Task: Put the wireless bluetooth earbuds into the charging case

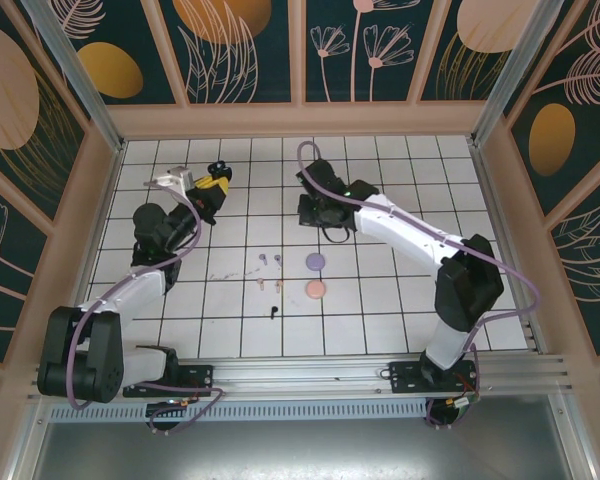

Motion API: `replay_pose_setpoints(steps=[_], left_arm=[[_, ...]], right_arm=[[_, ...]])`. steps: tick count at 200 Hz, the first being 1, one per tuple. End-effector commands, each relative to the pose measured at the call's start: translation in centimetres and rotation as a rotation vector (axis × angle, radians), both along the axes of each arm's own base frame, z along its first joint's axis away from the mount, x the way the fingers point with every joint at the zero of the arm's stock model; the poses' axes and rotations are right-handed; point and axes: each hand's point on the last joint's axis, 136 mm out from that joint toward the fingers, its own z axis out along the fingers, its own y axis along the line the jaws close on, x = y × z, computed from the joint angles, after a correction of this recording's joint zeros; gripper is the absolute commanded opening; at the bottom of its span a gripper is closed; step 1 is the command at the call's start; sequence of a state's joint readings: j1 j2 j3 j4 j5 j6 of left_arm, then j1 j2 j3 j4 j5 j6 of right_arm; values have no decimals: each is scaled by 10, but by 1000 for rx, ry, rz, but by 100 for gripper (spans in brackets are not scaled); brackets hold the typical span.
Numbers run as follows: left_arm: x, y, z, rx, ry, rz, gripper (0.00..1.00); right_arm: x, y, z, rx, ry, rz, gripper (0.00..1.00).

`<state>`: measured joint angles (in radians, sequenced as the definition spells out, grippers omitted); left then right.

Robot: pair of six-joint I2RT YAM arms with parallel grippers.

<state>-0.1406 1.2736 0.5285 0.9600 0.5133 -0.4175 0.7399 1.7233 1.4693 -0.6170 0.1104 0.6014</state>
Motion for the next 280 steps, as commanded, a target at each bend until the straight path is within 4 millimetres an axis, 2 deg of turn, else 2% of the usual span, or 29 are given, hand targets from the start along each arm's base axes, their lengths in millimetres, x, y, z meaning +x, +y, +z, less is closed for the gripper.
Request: replay_pose_setpoints(steps=[1,32,60,124,195,231,280], left_arm=[[-21,-16,21,65,-199,-61,0],[-35,-50,-1,202,-282,-147,0],[-42,-77,-17,229,-288,-240,0],[-49,-115,-36,227,-317,-374,0],[-58,-137,-33,221,-375,-470,0],[-65,-144,-28,227,-410,-507,0],[-67,-151,-24,226,-429,-533,0]], right_arm=[[14,-4,37,30,-109,64,17],[26,-5,66,41,-199,122,17],[28,-4,88,32,-271,177,17],[17,-4,119,44,-383,278,17],[-16,15,136,80,-472,453,17],[-32,21,136,75,-503,507,17],[-38,26,131,70,-501,520,17]])
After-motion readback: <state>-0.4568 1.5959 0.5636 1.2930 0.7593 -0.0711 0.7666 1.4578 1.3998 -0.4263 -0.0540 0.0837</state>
